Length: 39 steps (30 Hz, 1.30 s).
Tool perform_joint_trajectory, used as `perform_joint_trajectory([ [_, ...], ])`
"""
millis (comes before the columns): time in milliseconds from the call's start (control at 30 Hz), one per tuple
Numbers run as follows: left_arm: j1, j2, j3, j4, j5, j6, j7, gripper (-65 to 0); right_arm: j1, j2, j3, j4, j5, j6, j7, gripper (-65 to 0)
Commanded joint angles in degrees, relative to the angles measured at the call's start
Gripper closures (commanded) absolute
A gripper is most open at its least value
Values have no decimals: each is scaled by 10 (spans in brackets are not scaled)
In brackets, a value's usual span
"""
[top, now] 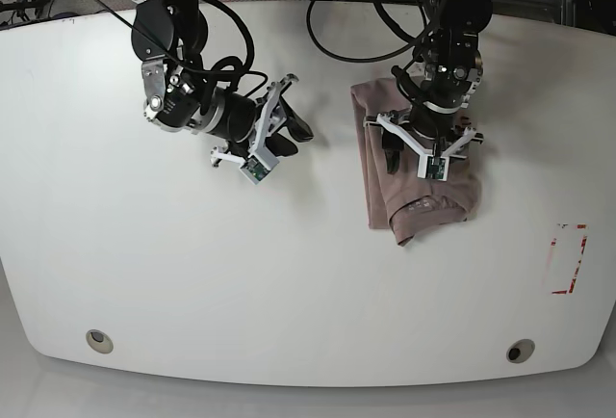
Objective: Fold the T-shirt properly
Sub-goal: 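Carry the folded shirt with the left gripper to the table edge, then release the shirt at the table edge and withdraw both grippers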
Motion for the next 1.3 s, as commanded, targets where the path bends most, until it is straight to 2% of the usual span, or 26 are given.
perform_joint_trajectory([
  [0, -3, -5, -3, -30, 2, 11, -42, -343, 8, 0, 22, 5, 27, 12, 14, -190],
  [133, 0, -8, -13, -88, -1, 13, -46, -340, -9, 12, 52, -1, 49, 14, 14, -189],
  [267, -3, -33, -43, -108, -2, -14, -44, -340, -12, 13, 63, 9, 50, 14, 14, -189],
  [367, -7, -61, -69, -112, -2, -69, -27, -339, -12, 23, 63, 18, 50, 13, 14, -189],
  [467, -8, -95, -105, -111, -2, -137, 13, -339, -19, 35, 63, 25, 50, 13, 14, -189],
  [567, -24, -149, -145, -117, 0, -212, 31, -339, -27, 35, 64, 43, 46, 12, 14, -189],
  [667, -40, -198, -178, -152, 2, -263, 32, -339, -27, 34, 64, 48, 47, 11, 14, -189],
  [767, -47, -252, -206, -187, 2, -300, 32, -339, -33, 34, 64, 49, 49, 11, 14, -189],
  [867, -47, -300, -230, -223, 0, -315, 31, -339, -40, 35, 64, 49, 49, 11, 14, -189],
  [1000, -63, -364, -258, -287, -2, -317, 26, -339, -41, 35, 64, 50, 49, 12, 14, -189],
  [1067, -69, -382, -262, -312, -2, -323, 14, -339, -43, 35, 64, 59, 49, 12, 14, -189],
  [1133, -70, -401, -275, -347, -2, -345, -13, -339, -45, 35, 63, 70, 49, 12, 14, -189],
  [1233, -72, -408, -323, -378, -3, -381, -40, -339, -45, 35, 61, 74, 48, 12, 14, -189],
  [1267, -73, -409, -336, -377, -3, -382, -40, -339, -45, 35, 61, 74, 48, 12, 14, -189],
])
